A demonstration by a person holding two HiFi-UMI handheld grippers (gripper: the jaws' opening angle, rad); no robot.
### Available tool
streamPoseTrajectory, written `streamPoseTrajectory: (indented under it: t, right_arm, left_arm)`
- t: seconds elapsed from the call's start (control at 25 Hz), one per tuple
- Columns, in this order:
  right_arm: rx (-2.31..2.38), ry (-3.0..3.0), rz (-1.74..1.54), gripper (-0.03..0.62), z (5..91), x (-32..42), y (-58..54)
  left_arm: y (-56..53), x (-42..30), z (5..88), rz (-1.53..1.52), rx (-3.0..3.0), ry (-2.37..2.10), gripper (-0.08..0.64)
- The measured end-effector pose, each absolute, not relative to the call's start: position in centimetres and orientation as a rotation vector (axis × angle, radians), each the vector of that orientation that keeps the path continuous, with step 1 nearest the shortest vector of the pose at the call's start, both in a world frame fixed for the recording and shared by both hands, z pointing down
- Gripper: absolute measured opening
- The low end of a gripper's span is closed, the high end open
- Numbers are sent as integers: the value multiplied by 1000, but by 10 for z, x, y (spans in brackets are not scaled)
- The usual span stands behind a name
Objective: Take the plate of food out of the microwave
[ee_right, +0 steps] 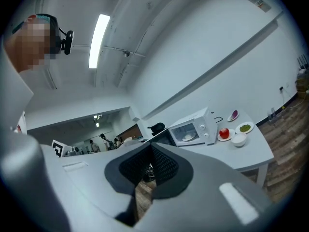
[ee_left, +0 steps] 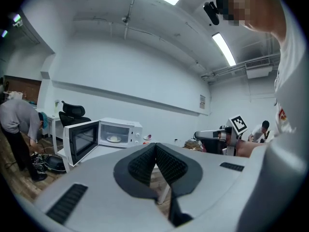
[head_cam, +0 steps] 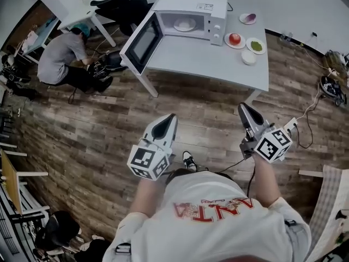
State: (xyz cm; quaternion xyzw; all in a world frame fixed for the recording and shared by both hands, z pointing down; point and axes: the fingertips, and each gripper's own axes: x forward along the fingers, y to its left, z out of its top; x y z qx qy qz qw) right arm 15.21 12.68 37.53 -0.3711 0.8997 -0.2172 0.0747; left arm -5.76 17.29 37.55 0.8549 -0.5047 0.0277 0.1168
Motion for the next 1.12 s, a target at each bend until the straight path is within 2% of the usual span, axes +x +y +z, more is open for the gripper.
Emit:
streamPoseTrajectory:
  t: [0.52,1.12]
  right_arm:
    - [-1099,2766,-673,3,376,38,56]
    - [-1004,2768,-726,3,388,7,-55]
  left_arm:
    - [101,-160,381,39,2493,-1476,9]
    - [10,-173,384,45,2453,-1535,9]
